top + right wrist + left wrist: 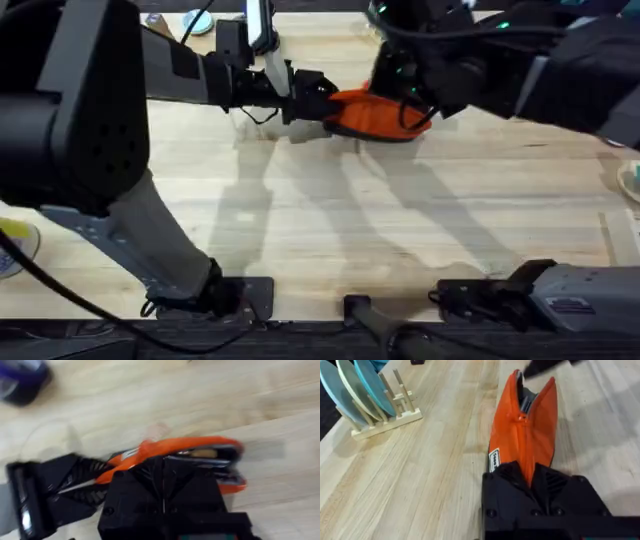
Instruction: Unzip the bag, pick up the pens from the table one at a time and place them inside, then zip the bag closed.
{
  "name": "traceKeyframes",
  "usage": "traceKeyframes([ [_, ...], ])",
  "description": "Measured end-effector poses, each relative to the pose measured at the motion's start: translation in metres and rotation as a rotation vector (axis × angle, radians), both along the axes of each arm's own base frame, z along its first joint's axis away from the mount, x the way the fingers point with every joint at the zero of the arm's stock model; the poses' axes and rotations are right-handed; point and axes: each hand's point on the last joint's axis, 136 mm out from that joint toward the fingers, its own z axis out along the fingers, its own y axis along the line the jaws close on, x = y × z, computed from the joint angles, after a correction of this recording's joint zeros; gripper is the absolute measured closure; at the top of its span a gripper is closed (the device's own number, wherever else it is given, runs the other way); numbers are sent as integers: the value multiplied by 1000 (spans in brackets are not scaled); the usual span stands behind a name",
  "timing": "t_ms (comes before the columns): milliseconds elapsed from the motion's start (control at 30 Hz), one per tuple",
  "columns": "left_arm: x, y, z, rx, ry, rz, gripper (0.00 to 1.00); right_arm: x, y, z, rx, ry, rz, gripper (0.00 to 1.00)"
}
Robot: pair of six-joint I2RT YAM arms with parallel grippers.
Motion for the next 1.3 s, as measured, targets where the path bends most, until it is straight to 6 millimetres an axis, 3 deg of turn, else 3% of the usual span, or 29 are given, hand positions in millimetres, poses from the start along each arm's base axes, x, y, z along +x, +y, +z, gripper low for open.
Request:
traceKeyframes([
  [133,0,0,0,1,0,1,958,3,-21,9,-24,-22,-55,971],
  [467,0,0,0,1,0,1,958,8,-49,14,-53,-25,-115,972],
  [633,0,0,0,1,0,1,958,9,-63,29,-43,-58,-141,971],
  [933,0,0,0,1,0,1,958,10,-65,34,-101,-65,-83,972],
  [1100,0,0,0,1,0,1,958,8,-55,30,-128,-32,25,963],
  [1133,0,0,0,1,0,1,958,7,-52,28,-129,-24,48,923],
  [1300,0,0,0,1,0,1,959,-3,-44,24,-134,42,138,210],
])
